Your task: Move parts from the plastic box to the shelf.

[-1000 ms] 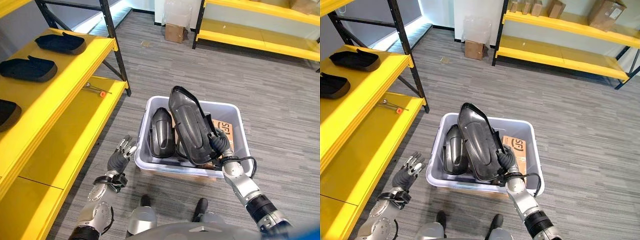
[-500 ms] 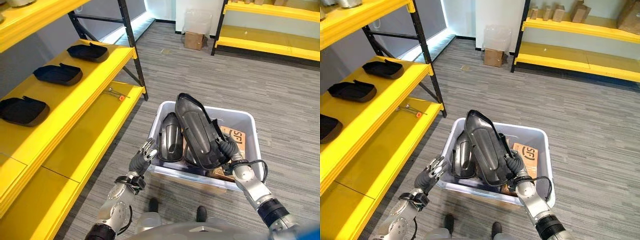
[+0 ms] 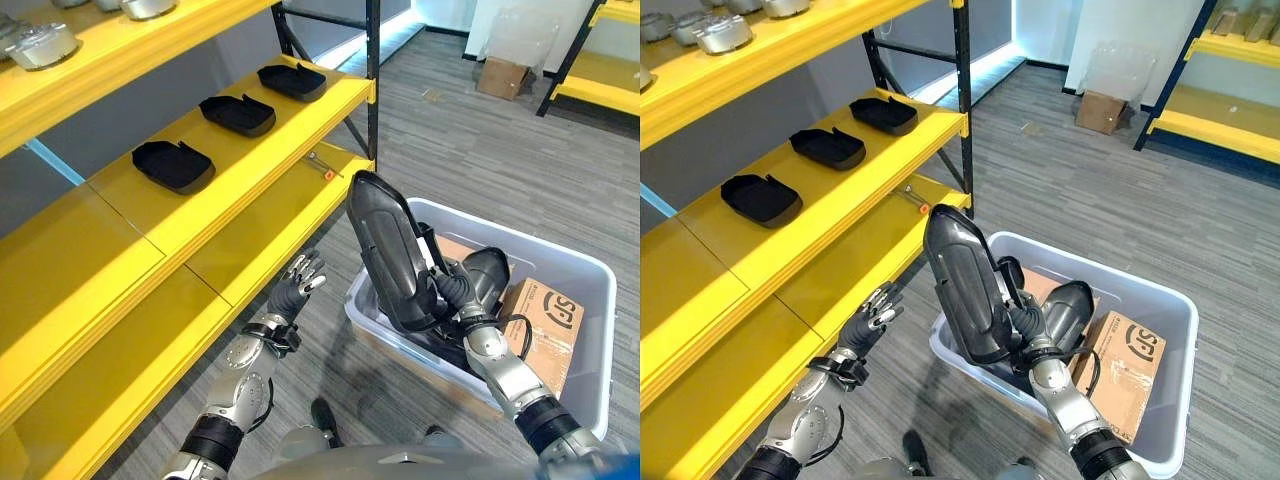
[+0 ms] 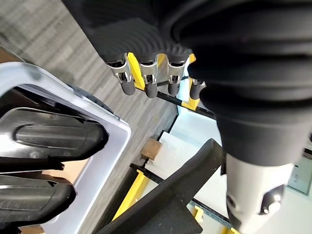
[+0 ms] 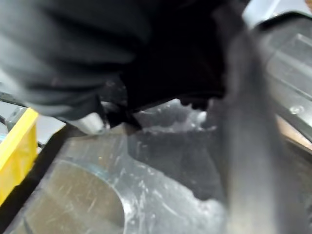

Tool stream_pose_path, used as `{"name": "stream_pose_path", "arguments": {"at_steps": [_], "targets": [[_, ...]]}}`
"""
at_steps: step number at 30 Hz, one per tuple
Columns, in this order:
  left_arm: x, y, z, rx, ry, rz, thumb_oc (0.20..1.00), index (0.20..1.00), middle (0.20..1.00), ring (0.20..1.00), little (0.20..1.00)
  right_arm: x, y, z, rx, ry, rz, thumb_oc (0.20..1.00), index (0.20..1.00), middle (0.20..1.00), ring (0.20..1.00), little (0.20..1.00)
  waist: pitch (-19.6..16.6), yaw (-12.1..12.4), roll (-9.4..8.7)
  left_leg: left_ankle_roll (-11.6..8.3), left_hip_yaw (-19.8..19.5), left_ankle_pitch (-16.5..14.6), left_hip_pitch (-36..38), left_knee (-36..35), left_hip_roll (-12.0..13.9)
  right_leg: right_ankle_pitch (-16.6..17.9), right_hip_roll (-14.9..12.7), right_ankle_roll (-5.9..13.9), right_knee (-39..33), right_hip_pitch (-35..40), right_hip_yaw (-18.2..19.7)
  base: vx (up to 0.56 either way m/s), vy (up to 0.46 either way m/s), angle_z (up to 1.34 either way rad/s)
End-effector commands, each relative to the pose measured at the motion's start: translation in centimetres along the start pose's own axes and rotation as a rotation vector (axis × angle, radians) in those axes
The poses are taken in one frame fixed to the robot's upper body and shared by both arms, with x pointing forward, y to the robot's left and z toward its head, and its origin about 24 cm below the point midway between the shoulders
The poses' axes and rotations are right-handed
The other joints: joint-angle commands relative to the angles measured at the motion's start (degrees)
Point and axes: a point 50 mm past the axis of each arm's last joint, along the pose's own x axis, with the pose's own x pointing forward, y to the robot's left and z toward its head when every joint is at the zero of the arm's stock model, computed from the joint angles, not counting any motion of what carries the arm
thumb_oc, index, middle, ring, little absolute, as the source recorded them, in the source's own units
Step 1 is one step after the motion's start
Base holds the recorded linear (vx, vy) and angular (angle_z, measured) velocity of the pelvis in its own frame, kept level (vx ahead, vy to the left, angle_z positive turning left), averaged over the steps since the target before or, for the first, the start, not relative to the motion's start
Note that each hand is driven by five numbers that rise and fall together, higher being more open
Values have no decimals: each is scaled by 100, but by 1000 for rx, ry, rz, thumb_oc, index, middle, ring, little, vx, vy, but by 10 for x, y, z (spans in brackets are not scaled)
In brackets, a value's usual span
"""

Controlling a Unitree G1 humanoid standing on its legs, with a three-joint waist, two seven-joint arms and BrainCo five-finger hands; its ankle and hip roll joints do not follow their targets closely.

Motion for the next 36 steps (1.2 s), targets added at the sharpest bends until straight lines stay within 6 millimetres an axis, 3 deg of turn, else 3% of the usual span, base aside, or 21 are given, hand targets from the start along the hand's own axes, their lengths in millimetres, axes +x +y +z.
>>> {"name": "stream_pose_path", "arguments": {"at_steps": [1, 5, 10, 16, 20, 21, 22, 25, 26, 30, 31, 33, 34, 36], "targets": [[7, -8, 20, 69, -92, -44, 1000, 1000, 1000, 1000, 1000, 7, 2, 31, 75, -153, 33, 200, 200, 200, 200, 200, -303, -169, 147, -703, -10, 690, 691, -401, 658, 42, 679, -385, 426, -476, 200, 4, 419, 37], [1, 0, 22, 127, -86, 3, 1000, 1000, 1000, 1000, 1000, 5, 8, 29, 73, -142, 76, 200, 200, 200, 200, 200, -315, -83, 189, -492, -67, 361, 759, -739, 365, 127, 447, -199, 517, -427, 144, -2, 446, 99], [-11, 12, 26, 206, -92, 29, 1000, 1000, 1000, 1000, 1000, 4, 22, 36, 70, -159, 140, 200, 200, 200, 200, 200, -288, 306, 210, -406, -398, 399, 856, -1109, 97, 328, 226, 79, 461, -315, -130, -12, 398, 80], [-20, 18, 27, 200, -99, 47, 1000, 1000, 1000, 1000, 1000, 5, 33, 50, 72, -203, 172, 200, 200, 200, 200, 200, -216, 769, 200, -269, -812, 368, 636, -1214, -211, 560, -23, 244, 554, -315, -427, -54, 282, 33], [-21, 18, 25, 181, -98, 34, 1000, 1000, 1000, 1000, 1000, 6, 41, 58, 88, -220, 163, 200, 200, 200, 200, 200, -159, 1001, 170, -66, -1012, 229, 543, -1222, -513, 961, -358, 424, 1119, -453, -559, -38, 245, 44], [-20, 16, 24, 189, -88, 17, 1000, 1000, 1000, 1000, 1000, 6, 43, 59, 100, -218, 150, 200, 200, 200, 200, 200, -115, 983, 160, 36, -1178, 148, 528, -1222, -596, 960, -311, 428, 1430, -607, -275, 13, 173, 51], [-18, 14, 23, 192, -75, -4, 1000, 1000, 1000, 1000, 1000, 6, 41, 59, 113, -214, 132, 200, 200, 200, 200, 200, -76, 904, 132, 91, -1329, 102, 519, -1222, -641, 836, -56, 379, 1455, -707, 28, 22, 101, 68], [-16, 12, 23, 189, -67, -14, 1000, 1000, 1000, 1000, 1000, 6, 39, 58, 118, -213, 127, 200, 200, 200, 200, 200, -43, 807, 97, 116, -1474, 80, 517, -1222, -669, 651, 265, 311, 1411, -779, 278, 8, 3, 89], [-14, 11, 22, 181, -61, -12, 1000, 1000, 1000, 1000, 1000, 6, 36, 58, 116, -212, 134, 200, 200, 200, 200, 200, -20, 732, 53, 115, -1503, 183, 465, -1222, -661, 624, 600, 183, 1175, -883, 372, 2, -11, 79], [-11, 4, 14, 137, -47, -23, 1000, 1000, 1000, 1000, 1000, 8, 29, 53, 113, -191, 133, 200, 200, 200, 200, 200, 12, 558, -54, 56, -1739, 145, 508, -1222, -798, 665, 1104, 40, 473, -965, 768, 102, -15, 56], [-11, -1, 9, 113, -35, -35, 1000, 1000, 1000, 1000, 1000, 7, 26, 50, 115, -180, 122, 200, 200, 200, 200, 200, 14, 451, -97, 52, -1883, 131, 517, -1222, -889, 735, 1326, -42, 178, -1007, 1088, 144, -22, 39], [-10, -4, 6, 117, -34, -48, 1000, 1000, 1000, 1000, 1000, 6, 24, 48, 116, -174, 117, 200, 200, 200, 200, 200, 12, 387, -125, 59, -1984, 119, 519, -1222, -952, 808, 1432, -76, 25, -1015, 1283, 129, -28, 50], [-10, -9, 3, 123, -29, -76, 1000, 1000, 1000, 1000, 1000, 5, 22, 45, 119, -164, 106, 200, 200, 200, 200, 200, 3, 296, -138, 85, -2180, 119, 500, -1222, -1032, 930, 1506, -92, -124, -1049, 1647, 93, -32, 35], [-8, -11, 2, 135, -18, -98, 1000, 1000, 1000, 1000, 1000, 5, 19, 40, 121, -156, 104, 200, 200, 200, 200, 200, -32, 235, -147, 107, -2288, 103, 476, -1222, -1081, 958, 1522, -102, -262, -960, 1866, 139, -78, 22]]}}
